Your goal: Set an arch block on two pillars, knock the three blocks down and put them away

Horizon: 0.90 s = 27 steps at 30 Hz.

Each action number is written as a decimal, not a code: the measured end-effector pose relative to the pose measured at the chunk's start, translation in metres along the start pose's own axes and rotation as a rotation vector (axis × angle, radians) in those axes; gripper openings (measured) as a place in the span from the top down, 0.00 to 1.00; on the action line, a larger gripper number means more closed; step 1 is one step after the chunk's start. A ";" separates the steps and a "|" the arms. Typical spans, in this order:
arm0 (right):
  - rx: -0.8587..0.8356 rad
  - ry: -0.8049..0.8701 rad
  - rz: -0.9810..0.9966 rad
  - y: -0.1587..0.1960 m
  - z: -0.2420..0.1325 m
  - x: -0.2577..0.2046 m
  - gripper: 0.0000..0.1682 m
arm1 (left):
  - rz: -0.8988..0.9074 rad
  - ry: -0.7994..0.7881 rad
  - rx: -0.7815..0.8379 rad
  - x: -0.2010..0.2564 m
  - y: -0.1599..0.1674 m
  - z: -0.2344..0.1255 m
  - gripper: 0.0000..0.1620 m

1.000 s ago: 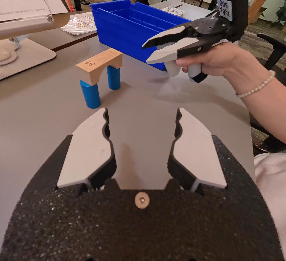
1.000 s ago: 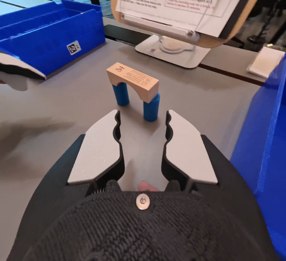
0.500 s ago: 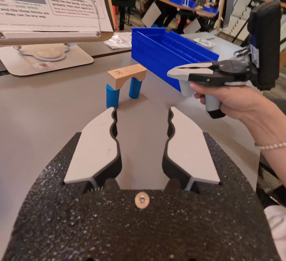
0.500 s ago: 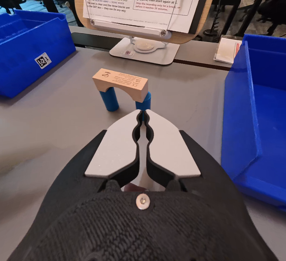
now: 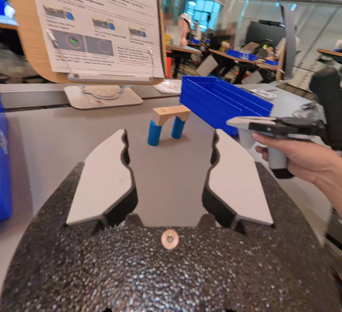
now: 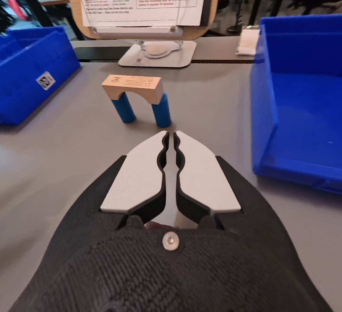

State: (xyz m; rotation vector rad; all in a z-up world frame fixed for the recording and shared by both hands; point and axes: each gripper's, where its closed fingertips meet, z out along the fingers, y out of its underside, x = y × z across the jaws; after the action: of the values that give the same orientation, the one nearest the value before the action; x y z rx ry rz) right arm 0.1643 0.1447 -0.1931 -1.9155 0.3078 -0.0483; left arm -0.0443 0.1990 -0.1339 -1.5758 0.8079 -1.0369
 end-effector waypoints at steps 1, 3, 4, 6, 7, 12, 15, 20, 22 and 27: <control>-0.001 -0.050 0.014 0.001 0.005 -0.007 0.98 | 0.011 -0.042 0.032 -0.005 -0.003 0.003 0.41; -0.009 -0.127 -0.004 0.002 0.015 -0.022 1.00 | 0.018 -0.072 0.095 -0.007 -0.008 0.008 0.38; -0.014 -0.117 -0.022 0.002 0.020 -0.023 1.00 | 0.019 -0.062 0.119 -0.004 -0.009 0.010 0.38; -0.023 -0.082 -0.083 0.004 0.029 -0.023 1.00 | 0.067 -0.048 0.161 -0.001 -0.010 0.013 0.39; -0.030 -0.058 -0.115 0.005 0.032 -0.022 1.00 | 0.135 -0.061 0.195 -0.002 -0.012 0.012 0.39; -0.048 0.002 -0.219 0.007 0.047 -0.027 0.97 | 0.371 -0.191 0.301 -0.011 -0.022 -0.006 0.59; -0.050 0.002 -0.231 0.006 0.053 -0.032 0.95 | 0.297 -0.181 0.174 -0.022 -0.009 -0.009 0.69; -0.044 0.084 -0.213 -0.001 0.057 -0.020 0.98 | 0.187 -0.214 0.052 -0.047 0.002 -0.016 0.72; -0.064 0.097 -0.192 0.001 0.062 -0.016 0.99 | 0.145 -0.209 0.046 -0.053 0.006 -0.016 0.82; -0.087 0.135 -0.140 0.007 0.077 -0.008 1.00 | 0.071 -0.198 0.020 -0.062 0.017 -0.004 0.81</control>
State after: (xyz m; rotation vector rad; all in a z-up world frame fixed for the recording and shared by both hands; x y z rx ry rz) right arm 0.1694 0.2149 -0.2262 -2.0217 0.2695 -0.2622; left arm -0.0727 0.2490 -0.1634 -1.5931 0.7103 -0.8210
